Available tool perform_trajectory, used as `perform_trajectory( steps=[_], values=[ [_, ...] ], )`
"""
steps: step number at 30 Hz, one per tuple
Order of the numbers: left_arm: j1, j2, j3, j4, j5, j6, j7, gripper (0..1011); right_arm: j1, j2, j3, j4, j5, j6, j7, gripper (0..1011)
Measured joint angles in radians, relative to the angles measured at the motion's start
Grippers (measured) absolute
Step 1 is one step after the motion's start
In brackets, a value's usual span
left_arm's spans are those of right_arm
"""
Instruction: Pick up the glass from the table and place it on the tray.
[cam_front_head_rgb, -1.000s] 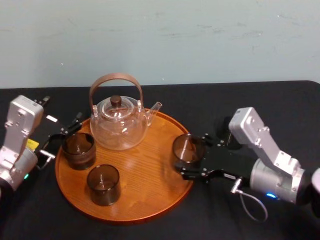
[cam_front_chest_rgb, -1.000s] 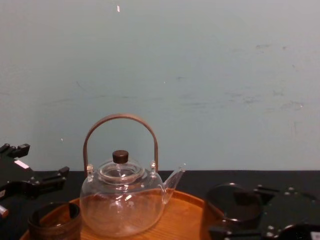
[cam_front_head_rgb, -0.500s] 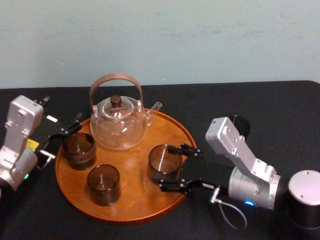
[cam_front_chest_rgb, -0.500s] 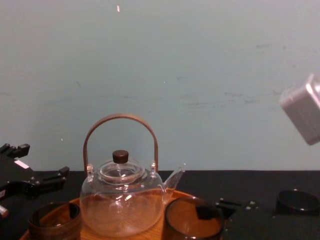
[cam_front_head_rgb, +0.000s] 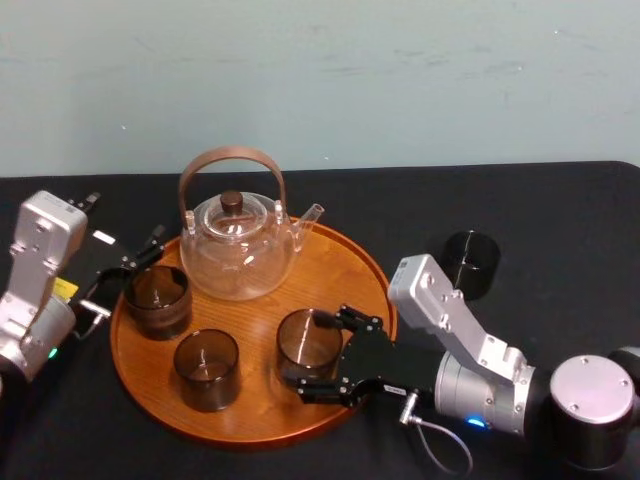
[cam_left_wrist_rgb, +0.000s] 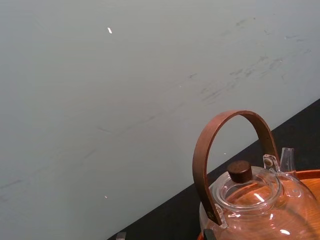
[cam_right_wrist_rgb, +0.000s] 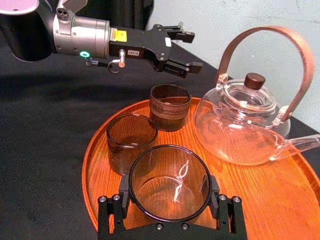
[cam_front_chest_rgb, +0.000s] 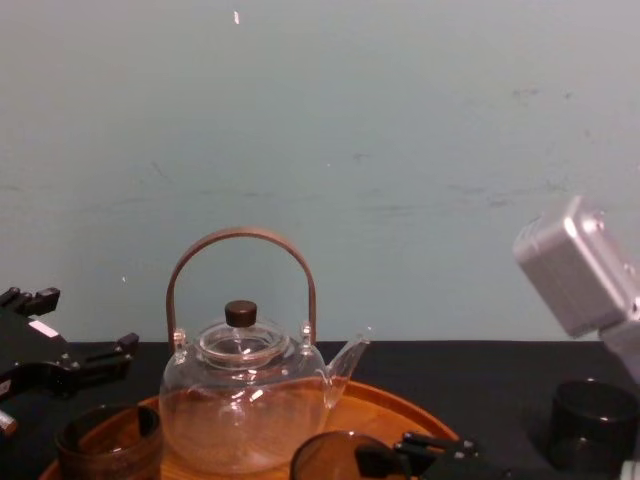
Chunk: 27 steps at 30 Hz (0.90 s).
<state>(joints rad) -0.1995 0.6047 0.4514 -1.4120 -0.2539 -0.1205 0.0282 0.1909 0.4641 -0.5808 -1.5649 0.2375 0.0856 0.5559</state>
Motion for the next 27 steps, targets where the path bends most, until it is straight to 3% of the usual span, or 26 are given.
perform_trajectory(
  steps=[27],
  values=[
    [0.000, 0.000, 0.000, 0.000, 0.000, 0.000, 0.000, 1001, 0.023, -0.033, -0.012, 0.089, -0.020, -0.011, -0.007, 912]
  ],
)
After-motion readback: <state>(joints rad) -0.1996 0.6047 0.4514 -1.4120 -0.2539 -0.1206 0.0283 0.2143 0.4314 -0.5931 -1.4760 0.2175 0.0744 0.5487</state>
